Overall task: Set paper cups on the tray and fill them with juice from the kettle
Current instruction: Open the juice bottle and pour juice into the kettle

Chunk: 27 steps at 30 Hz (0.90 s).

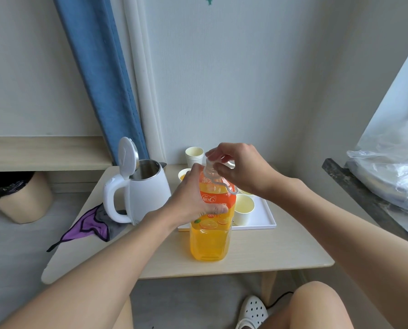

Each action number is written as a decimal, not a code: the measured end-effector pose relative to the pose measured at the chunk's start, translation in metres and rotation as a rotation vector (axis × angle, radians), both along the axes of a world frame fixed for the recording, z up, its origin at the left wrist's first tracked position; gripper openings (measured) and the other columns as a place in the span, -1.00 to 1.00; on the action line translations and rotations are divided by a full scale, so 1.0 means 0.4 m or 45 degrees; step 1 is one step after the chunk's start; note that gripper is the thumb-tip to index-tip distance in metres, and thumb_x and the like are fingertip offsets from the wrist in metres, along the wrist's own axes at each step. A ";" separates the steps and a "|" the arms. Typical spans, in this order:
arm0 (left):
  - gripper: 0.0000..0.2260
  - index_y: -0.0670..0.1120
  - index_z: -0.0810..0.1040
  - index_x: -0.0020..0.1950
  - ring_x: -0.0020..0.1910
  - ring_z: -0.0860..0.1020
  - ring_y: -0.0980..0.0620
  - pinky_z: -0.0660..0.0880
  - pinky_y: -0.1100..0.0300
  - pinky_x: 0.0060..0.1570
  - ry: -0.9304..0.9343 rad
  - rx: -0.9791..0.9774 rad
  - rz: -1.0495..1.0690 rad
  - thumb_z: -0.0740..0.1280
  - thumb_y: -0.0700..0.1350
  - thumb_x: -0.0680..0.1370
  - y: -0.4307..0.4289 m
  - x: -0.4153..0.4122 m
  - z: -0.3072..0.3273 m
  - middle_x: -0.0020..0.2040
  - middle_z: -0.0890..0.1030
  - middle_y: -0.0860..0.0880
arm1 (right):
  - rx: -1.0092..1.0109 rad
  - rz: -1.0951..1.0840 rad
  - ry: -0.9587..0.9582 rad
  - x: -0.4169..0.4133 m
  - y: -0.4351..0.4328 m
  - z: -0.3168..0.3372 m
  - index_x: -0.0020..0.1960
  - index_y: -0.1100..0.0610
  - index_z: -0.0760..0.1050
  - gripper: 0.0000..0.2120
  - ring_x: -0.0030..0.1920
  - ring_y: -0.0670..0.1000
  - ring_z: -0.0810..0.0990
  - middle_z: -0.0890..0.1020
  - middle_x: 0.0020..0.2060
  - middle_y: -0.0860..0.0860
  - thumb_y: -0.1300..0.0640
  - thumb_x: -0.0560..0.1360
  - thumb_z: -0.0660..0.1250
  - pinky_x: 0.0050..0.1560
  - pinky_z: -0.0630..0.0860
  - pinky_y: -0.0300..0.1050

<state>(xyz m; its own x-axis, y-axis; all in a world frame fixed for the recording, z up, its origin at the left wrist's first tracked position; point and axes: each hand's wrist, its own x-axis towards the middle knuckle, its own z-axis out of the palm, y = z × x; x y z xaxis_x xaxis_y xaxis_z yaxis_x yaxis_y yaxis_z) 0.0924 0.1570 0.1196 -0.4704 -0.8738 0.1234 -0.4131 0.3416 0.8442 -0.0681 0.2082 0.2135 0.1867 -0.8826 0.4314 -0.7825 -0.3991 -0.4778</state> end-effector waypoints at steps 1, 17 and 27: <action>-0.11 0.25 0.27 0.28 0.29 0.57 0.01 0.62 -0.14 0.22 0.006 0.005 -0.001 0.64 0.32 0.07 0.000 0.000 0.000 0.31 0.54 0.09 | 0.012 0.008 -0.016 -0.002 0.000 0.001 0.07 0.21 0.62 -0.85 0.02 0.02 0.65 0.69 0.07 0.05 0.29 0.52 0.34 0.12 0.56 -0.04; -0.13 0.31 0.26 0.25 0.28 0.57 0.01 0.63 -0.13 0.21 -0.005 0.015 -0.001 0.63 0.33 0.07 0.002 0.000 0.000 0.30 0.53 0.11 | -0.113 -0.018 0.006 0.006 0.004 -0.010 -0.04 0.17 0.59 -0.97 -0.10 -0.02 0.56 0.64 -0.04 0.03 0.23 0.52 0.40 -0.06 0.49 -0.21; -0.16 0.32 0.28 0.22 0.28 0.56 0.06 0.58 -0.14 0.25 0.003 -0.026 0.002 0.64 0.30 0.08 0.002 0.002 -0.001 0.29 0.52 0.14 | -0.113 -0.308 0.350 0.007 0.027 0.000 0.10 0.07 0.52 -0.65 -0.09 0.08 0.54 0.55 -0.13 -0.06 -0.17 0.62 0.14 -0.17 0.39 -0.06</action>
<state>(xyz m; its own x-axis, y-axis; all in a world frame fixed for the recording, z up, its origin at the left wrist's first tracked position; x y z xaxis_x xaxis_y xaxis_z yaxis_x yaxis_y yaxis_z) 0.0930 0.1578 0.1193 -0.4690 -0.8717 0.1419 -0.4118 0.3580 0.8380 -0.0653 0.2188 0.2137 0.0971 -0.8767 0.4711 -0.9534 -0.2177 -0.2087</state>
